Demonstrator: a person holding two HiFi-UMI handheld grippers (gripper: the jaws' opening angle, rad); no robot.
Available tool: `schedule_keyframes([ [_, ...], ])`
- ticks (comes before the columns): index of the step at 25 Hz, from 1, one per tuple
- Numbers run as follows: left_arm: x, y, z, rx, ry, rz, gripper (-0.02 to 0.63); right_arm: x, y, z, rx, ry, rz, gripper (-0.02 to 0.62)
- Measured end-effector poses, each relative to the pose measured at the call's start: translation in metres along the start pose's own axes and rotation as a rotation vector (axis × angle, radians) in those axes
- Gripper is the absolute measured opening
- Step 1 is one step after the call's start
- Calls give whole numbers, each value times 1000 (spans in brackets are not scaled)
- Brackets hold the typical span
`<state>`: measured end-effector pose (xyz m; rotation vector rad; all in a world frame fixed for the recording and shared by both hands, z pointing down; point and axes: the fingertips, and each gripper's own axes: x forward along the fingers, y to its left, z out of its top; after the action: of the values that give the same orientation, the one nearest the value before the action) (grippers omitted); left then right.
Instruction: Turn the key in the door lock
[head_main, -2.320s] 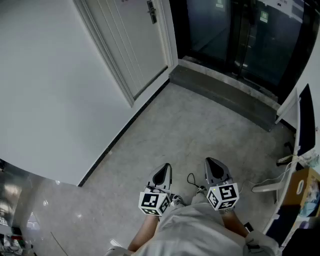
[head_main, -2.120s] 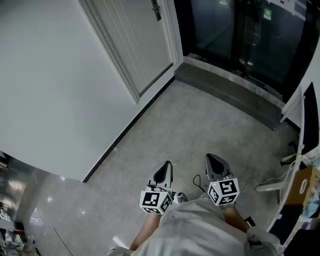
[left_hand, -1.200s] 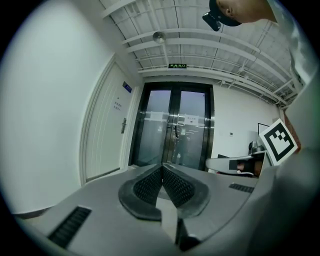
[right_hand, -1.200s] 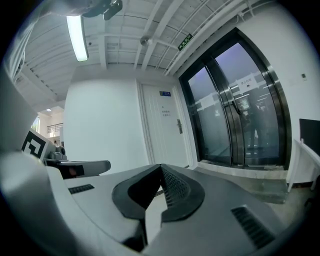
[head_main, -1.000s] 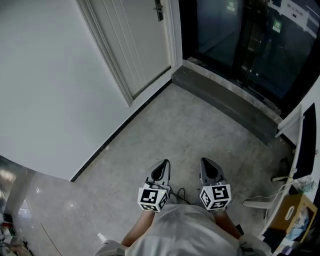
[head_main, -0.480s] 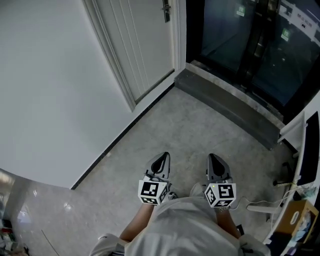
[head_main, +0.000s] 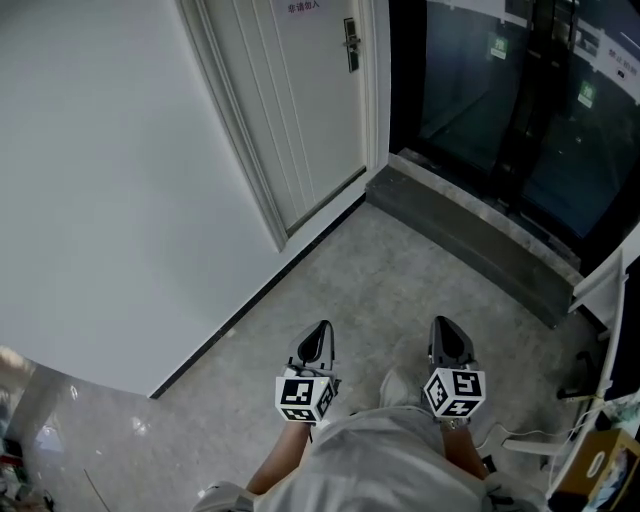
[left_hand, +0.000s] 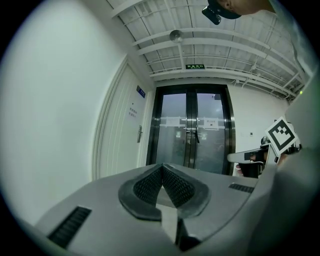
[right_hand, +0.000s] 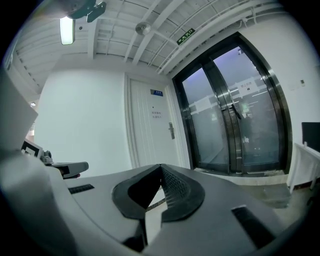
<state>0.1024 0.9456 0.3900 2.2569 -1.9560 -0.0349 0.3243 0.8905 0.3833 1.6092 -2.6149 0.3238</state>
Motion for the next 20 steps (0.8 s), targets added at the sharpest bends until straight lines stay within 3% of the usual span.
schedule_keyframes([
  [6,51,8,-3,7,21,-7,9,52,-18,-11,8,38,15,2],
  [17,221,12,13,29,17,-7,9,197,-105,14,21,58,20,2],
  [20,259,15,16,21,16,26,9,234,-126,25,4,64,45,2],
])
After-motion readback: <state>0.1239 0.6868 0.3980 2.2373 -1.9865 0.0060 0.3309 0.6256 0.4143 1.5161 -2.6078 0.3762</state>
